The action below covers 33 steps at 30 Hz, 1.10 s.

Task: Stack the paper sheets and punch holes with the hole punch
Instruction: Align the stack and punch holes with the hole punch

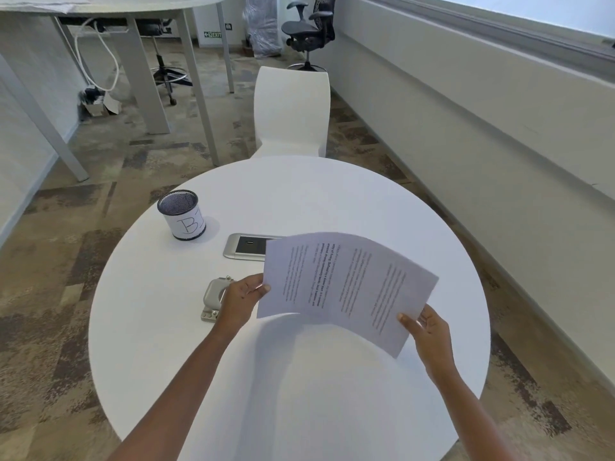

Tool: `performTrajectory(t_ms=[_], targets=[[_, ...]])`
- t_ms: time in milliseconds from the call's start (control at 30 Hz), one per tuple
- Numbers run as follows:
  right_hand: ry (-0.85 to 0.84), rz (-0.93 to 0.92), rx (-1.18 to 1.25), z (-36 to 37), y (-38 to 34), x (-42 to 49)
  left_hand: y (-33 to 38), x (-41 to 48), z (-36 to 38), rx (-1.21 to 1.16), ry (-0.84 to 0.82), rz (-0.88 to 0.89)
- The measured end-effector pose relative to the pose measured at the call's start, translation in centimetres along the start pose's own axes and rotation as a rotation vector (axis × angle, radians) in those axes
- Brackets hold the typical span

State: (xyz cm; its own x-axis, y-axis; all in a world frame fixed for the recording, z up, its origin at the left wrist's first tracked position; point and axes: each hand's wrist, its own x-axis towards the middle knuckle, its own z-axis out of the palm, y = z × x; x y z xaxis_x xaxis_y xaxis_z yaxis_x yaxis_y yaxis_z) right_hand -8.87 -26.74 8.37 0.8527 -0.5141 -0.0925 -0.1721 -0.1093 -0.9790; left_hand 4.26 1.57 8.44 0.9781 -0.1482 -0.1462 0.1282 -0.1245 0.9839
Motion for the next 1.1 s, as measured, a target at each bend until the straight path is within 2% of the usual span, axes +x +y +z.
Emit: performTrajectory(t_ms=[267,500,633,733,833,967,1100], targets=[[0.115,-0.028,-0.032,-0.4,0.2,-0.3,-1.1,-0.1,-0.1,0.070,0.087,0.038],[0.079,0.055,-0.059,-0.4,1.0,-0.1,-1.3,-0.7,0.0,-0.008,0.019,0.028],[0.153,0.036,-0.109,-0.1,0.3,0.1,-0.8,-0.5,0.4,-0.052,0.024,0.013],[0.279,0.054,-0.169,0.5,-0.4,0.3,0.0,-0.4,0.6,-0.127,0.073,-0.007],[0.340,0.120,-0.147,1.2,-0.8,0.1,0.4,-0.6,1.4,-0.226,0.153,-0.077],[0.226,0.332,-0.075,3.3,0.1,-1.2,0.0,-1.5,3.3,-0.357,0.231,-0.279],[0.033,0.629,0.358,5.5,0.7,-2.6,-0.5,-3.1,5.0,-0.582,0.279,-0.447]])
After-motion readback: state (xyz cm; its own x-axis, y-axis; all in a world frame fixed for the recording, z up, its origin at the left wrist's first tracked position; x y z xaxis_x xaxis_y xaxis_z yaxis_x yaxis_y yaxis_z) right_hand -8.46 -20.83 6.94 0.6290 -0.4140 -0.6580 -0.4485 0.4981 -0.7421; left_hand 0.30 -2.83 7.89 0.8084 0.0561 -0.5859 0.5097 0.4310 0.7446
